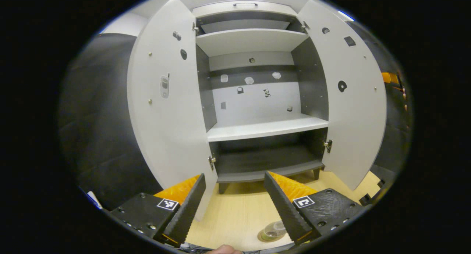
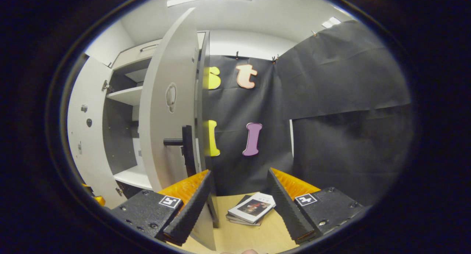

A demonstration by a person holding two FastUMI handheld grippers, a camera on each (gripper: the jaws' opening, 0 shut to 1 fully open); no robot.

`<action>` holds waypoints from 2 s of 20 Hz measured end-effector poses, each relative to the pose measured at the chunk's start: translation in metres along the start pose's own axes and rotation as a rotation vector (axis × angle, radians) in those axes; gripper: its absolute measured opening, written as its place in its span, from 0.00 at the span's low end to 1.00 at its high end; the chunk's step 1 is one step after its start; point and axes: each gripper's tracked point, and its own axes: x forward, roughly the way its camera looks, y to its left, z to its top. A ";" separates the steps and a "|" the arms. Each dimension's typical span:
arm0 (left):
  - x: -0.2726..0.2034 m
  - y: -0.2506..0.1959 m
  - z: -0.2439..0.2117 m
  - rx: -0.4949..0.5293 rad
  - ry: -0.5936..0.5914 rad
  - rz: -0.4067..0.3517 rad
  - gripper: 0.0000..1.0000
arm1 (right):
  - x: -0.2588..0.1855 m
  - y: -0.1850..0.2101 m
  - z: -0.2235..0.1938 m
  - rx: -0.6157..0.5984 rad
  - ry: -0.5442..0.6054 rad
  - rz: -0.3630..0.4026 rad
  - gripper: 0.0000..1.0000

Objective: Grasp the bottle in the cabinet with the left hand and place it on the coaster, then close the right door with the right hand and the left door with the left hand.

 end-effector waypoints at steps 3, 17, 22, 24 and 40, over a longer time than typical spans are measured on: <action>-0.001 0.013 0.009 -0.005 -0.015 0.026 0.98 | -0.002 0.006 -0.001 -0.004 0.010 0.017 0.97; -0.026 0.043 0.045 0.007 -0.114 0.042 0.96 | 0.007 0.095 -0.004 -0.072 0.024 0.291 0.98; -0.040 0.066 0.056 -0.016 -0.144 0.071 0.97 | 0.013 0.117 -0.002 -0.042 0.025 0.347 0.94; -0.047 0.076 0.062 -0.030 -0.158 0.090 0.97 | 0.014 0.131 -0.003 -0.051 0.028 0.378 0.94; -0.052 0.177 0.083 -0.069 -0.182 0.219 0.97 | 0.020 0.201 -0.015 -0.091 0.037 0.449 0.98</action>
